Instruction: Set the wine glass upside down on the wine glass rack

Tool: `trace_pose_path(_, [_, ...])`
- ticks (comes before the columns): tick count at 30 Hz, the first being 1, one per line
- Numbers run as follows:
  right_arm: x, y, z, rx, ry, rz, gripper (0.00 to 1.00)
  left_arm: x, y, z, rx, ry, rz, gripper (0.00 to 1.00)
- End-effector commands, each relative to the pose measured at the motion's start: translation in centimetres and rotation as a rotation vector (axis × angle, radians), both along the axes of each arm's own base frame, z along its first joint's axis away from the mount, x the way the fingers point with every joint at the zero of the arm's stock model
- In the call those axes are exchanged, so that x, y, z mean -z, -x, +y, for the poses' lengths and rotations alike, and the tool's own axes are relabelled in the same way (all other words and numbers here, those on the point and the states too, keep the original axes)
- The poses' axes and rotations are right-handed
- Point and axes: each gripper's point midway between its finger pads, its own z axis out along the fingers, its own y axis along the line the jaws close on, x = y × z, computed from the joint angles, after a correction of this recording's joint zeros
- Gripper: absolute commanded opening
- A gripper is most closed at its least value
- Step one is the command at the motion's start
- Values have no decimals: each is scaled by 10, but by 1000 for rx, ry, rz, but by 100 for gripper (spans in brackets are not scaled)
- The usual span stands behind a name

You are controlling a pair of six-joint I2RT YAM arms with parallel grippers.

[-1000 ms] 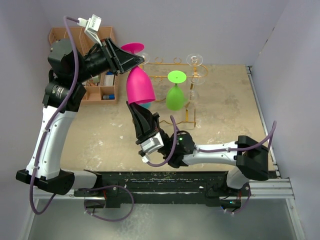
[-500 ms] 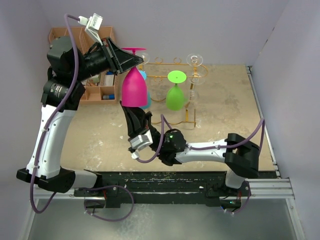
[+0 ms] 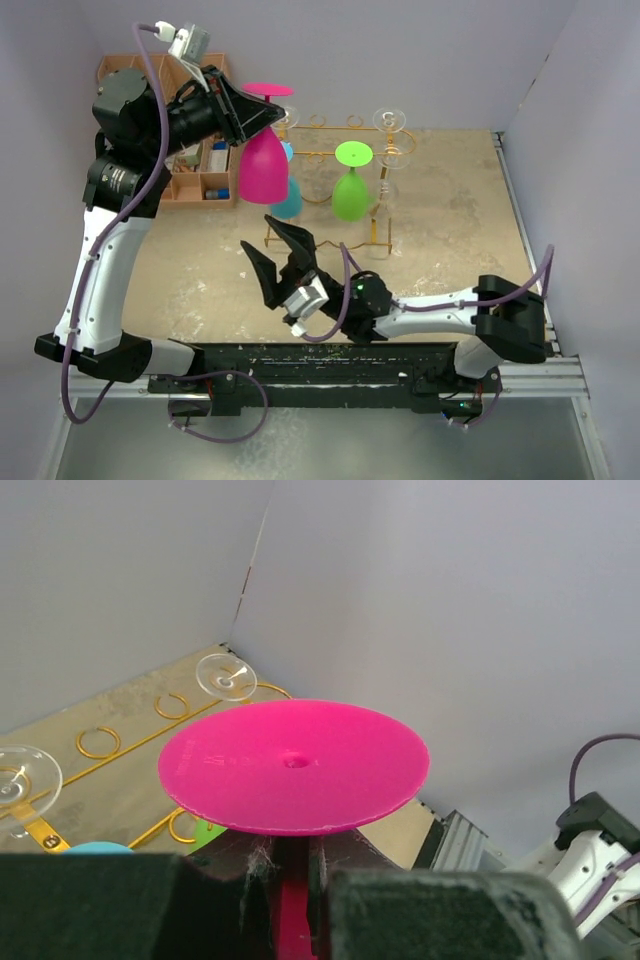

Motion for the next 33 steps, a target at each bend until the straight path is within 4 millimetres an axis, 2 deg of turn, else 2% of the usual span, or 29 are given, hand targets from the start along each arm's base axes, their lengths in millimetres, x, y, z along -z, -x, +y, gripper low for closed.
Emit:
trace_pose_path(1, [-14,4,-34,-12,-77,59,63,-27,14,2,33,-61,-245,0])
trace_pose_path(5, [-4,3,-54,11,-56,100,64,-22,19,2,55,-114,-317,0])
trace_pose_path(7, [-4,-1,-71,57,-61,110,64,-15,18,2,56,-135,-329,0])
trace_pose_path(11, [-6,-20,-99,196,-123,176,62,-3,20,2,63,-132,-292,0])
trace_pose_path(13, [-5,-25,-105,249,-142,177,62,0,20,1,63,-110,-263,0])
trace_pose_path(17, [-17,-41,-119,406,-261,195,57,2,18,-1,63,-55,-193,0])
trace_pose_path(23, [-23,-42,-114,479,-314,145,60,4,11,2,28,-48,-190,0])
trace_pose_path(25, [-21,-44,-119,490,-322,167,60,15,6,5,-1,-74,-193,0])
trace_pose_path(26, [-20,-45,-123,501,-320,185,60,29,2,5,-10,-86,-177,0])
trace_pose_path(29, [-19,-40,-136,496,-279,245,61,53,1,7,-32,-83,-186,0])
trace_pose_path(33, [-10,-27,-142,345,-132,354,62,67,15,8,-65,-34,-299,0])
